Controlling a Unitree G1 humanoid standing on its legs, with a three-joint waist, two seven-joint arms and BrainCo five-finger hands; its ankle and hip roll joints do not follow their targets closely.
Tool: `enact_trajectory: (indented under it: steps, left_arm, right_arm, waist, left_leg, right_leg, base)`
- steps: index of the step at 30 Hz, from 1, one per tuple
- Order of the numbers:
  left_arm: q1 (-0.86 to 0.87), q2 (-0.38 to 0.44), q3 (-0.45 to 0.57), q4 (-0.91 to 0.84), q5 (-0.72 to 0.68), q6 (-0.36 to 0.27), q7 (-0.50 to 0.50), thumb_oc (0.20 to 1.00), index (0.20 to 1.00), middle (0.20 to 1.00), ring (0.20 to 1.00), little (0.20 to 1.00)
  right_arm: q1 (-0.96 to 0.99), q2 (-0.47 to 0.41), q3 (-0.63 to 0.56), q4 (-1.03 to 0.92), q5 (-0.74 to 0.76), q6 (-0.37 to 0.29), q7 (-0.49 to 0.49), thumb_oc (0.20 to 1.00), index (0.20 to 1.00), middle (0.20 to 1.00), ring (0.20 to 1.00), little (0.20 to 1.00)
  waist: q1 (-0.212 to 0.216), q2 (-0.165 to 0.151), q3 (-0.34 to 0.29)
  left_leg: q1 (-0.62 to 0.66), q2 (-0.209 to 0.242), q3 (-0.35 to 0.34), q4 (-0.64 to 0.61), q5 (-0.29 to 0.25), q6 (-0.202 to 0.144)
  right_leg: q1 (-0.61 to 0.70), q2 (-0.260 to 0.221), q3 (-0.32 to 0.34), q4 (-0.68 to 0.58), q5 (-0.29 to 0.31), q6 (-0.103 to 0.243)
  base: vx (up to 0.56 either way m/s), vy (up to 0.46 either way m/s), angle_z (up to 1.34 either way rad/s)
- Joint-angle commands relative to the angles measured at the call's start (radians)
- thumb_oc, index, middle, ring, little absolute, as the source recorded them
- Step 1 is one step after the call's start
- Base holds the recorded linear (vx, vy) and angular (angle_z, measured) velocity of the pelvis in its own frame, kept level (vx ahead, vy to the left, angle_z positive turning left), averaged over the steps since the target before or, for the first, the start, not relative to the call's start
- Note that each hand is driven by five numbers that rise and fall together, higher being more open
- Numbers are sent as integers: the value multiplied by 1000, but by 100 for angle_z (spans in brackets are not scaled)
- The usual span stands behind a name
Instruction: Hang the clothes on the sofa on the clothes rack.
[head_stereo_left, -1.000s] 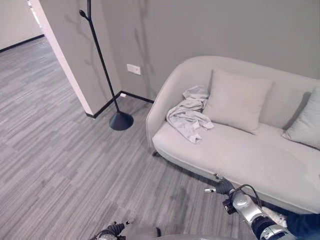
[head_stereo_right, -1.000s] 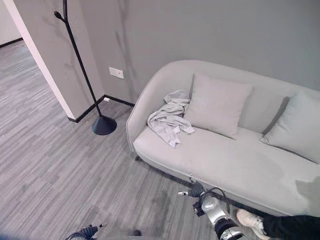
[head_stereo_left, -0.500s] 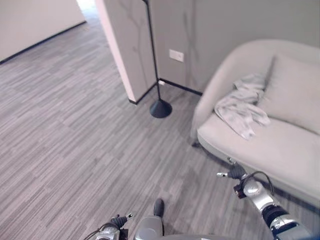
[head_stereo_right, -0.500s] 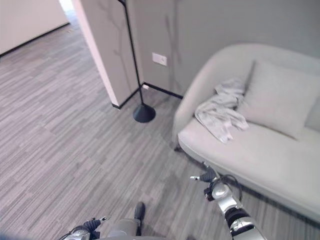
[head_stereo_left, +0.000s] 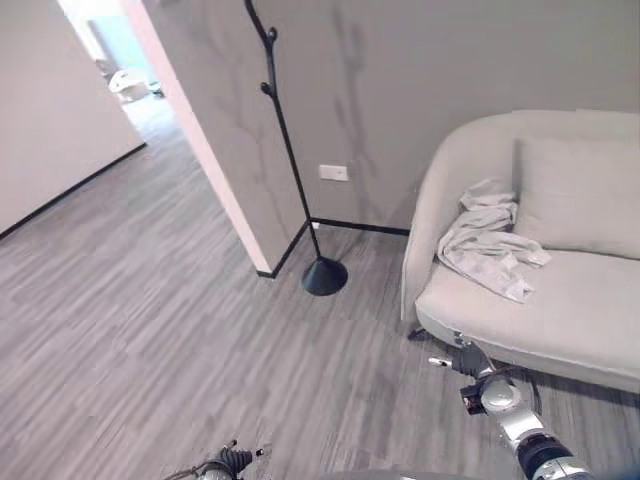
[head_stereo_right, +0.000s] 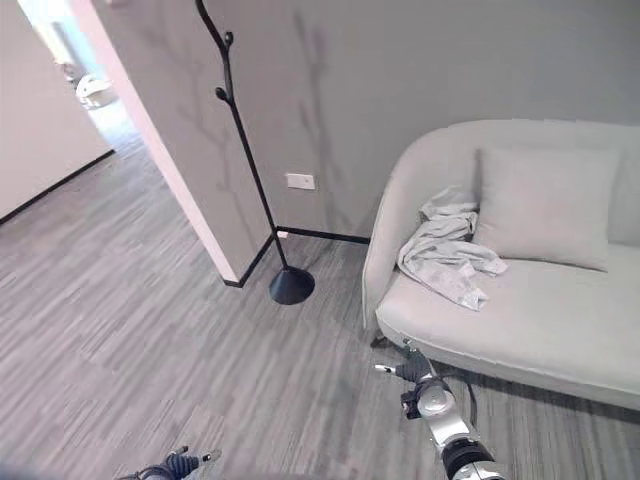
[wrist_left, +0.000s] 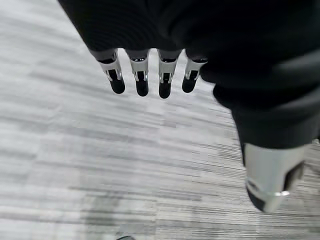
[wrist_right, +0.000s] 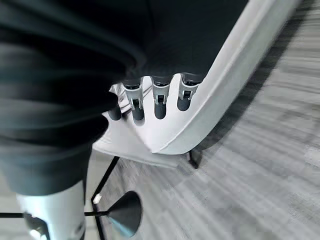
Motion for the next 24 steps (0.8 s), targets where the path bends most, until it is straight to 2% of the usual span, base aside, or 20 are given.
enact_trajectory:
  steps: [1,2,3,5,6,7,8,11,12,13,14,15,19,20,21,22,23,24]
  left_arm:
    - [-61,-27,20,43,9,-12,7,1000,1000,1000,1000,1000]
    - [-69,-30,-8,36,25,-12,4,1000,1000,1000,1000,1000]
    - [-70,-30,-9,36,25,-12,5,1000,1000,1000,1000,1000]
    - [-104,-27,-67,9,47,-20,3,1000,1000,1000,1000,1000]
    - [-104,-27,-68,10,47,-20,3,1000,1000,1000,1000,1000]
    - [-115,-24,-79,1,51,-20,2,1000,1000,1000,1000,1000]
    - [-124,-18,-82,-3,52,-20,4,1000,1000,1000,1000,1000]
    - [-127,-11,-43,4,35,-17,6,1000,1000,1000,1000,1000]
    - [-128,-6,-18,10,29,-14,9,1000,1000,1000,1000,1000]
    - [-103,0,20,18,16,-10,10,1000,1000,1000,1000,1000]
    - [-93,-6,38,22,12,-11,12,1000,1000,1000,1000,1000]
    - [-82,-14,52,21,14,-5,10,1000,1000,1000,1000,1000]
    - [-72,-25,56,-10,17,-1,6,1000,1000,1000,1000,1000]
    - [-76,-27,53,-29,16,3,4,1000,1000,1000,1000,1000]
    - [-83,-34,43,-71,25,3,-2,1000,1000,1000,1000,1000]
    - [-86,-39,38,-84,35,2,-2,1000,1000,1000,1000,1000]
    - [-90,-39,30,-90,43,-3,-1,1000,1000,1000,1000,1000]
    - [-88,-32,26,-98,46,-8,2,1000,1000,1000,1000,1000]
  right_arm:
    - [-93,-79,-23,-56,-17,-36,-15,1000,1000,1000,1000,1000]
    - [-94,-79,-27,-56,-20,-37,-21,1000,1000,1000,1000,1000]
    - [-94,-79,-28,-56,-20,-37,-21,1000,1000,1000,1000,1000]
    - [-109,-80,-38,-67,-23,-38,-38,1000,1000,1000,1000,1000]
    - [-109,-80,-38,-66,-23,-38,-38,1000,1000,1000,1000,1000]
    - [-111,-79,-40,-64,-24,-37,-42,1000,1000,1000,1000,1000]
    - [-124,-78,-39,-51,-22,-37,-47,1000,1000,1000,1000,1000]
    - [-167,-83,-6,-28,-26,-39,-45,1000,1000,1000,1000,1000]
    - [-181,-77,-3,-23,-18,-42,-48,1000,1000,1000,1000,1000]
    - [-184,-90,12,-30,-31,-48,-45,1000,1000,1000,1000,1000]
    - [-187,-102,20,-31,-42,-53,-40,1000,1000,1000,1000,1000]
    - [-185,-117,33,-30,-56,-56,-35,1000,1000,1000,1000,1000]
    - [-184,-130,41,-15,-61,-58,-45,1000,1000,1000,1000,1000]
    - [-188,-140,42,-5,-60,-58,-50,1000,1000,1000,1000,1000]
    - [-198,-170,43,16,-56,-53,-69,1000,1000,1000,1000,1000]
    - [-217,-171,50,29,-57,-51,-75,1000,1000,1000,1000,1000]
    - [-232,-164,57,32,-56,-51,-72,1000,1000,1000,1000,1000]
    - [-238,-158,61,42,-54,-54,-73,1000,1000,1000,1000,1000]
  waist:
    - [-1,3,74]
    - [-18,-3,84]
    - [-19,-1,86]
    - [-43,-5,118]
    - [-43,-5,121]
    - [-46,-8,127]
    - [-50,-14,127]
    - [-43,-47,126]
    - [-37,-65,116]
    - [-24,-73,95]
    - [-21,-73,82]
    - [-18,-79,58]
    - [-8,-99,46]
    - [-3,-115,50]
    - [10,-140,77]
    - [28,-147,92]
    - [47,-153,97]
    - [69,-157,103]
  left_leg:
    - [18,103,-201,-18,27,-171]
    - [43,117,-211,-18,13,-171]
    - [43,120,-212,-18,14,-172]
    - [73,158,-234,-18,9,-175]
    - [76,158,-234,-18,8,-176]
    - [85,168,-241,-18,5,-176]
    - [99,197,-253,-18,2,-180]
    - [125,232,-255,-18,-1,-190]
    - [123,254,-253,-18,5,-196]
    - [119,301,-257,-18,19,-189]
    - [116,337,-253,-18,47,-187]
    - [98,387,-248,6,82,-173]
    - [66,424,-243,85,104,-150]
    - [46,453,-218,124,110,-141]
    - [-5,448,-213,213,96,-137]
    - [-33,386,-260,255,68,-139]
    - [-55,346,-280,258,54,-142]
    - [-79,278,-293,237,30,-145]
  right_leg:
    - [59,42,-58,-248,24,-64]
    - [1,32,-57,-316,19,-57]
    - [5,35,-60,-321,24,-58]
    - [-68,-15,-47,-368,32,-50]
    - [-66,-15,-47,-368,31,-50]
    - [-72,-40,-41,-374,33,-48]
    - [-98,-96,-23,-374,51,-41]
    - [-87,-141,-23,-349,78,-29]
    - [-79,-127,-14,-327,79,-26]
    - [-82,-70,-4,-242,70,-23]
    - [-75,-41,-22,-230,69,-18]
    - [-48,14,-46,-242,63,-23]
    - [-10,44,-58,-264,60,-31]
    - [9,44,-70,-269,63,-29]
    - [64,44,-87,-289,62,-35]
    - [84,62,-80,-314,64,-46]
    - [95,73,-77,-337,66,-51]
    - [115,91,-70,-365,66,-57]
  base:
    - [343,-158,0]
    - [336,-161,-48]
    - [212,-184,-79]
    - [144,-189,-9]
    - [92,-142,70]
    - [162,-252,54]
    - [237,-363,48]
    - [246,-401,43]
    - [343,-571,16]
    - [352,-607,11]
    - [424,-781,26]
    - [244,-496,3]
    - [185,-340,-22]
    - [232,-449,-29]
    - [293,-598,-9]
    - [237,-531,10]
    - [177,-368,18]
    - [179,-277,-15]
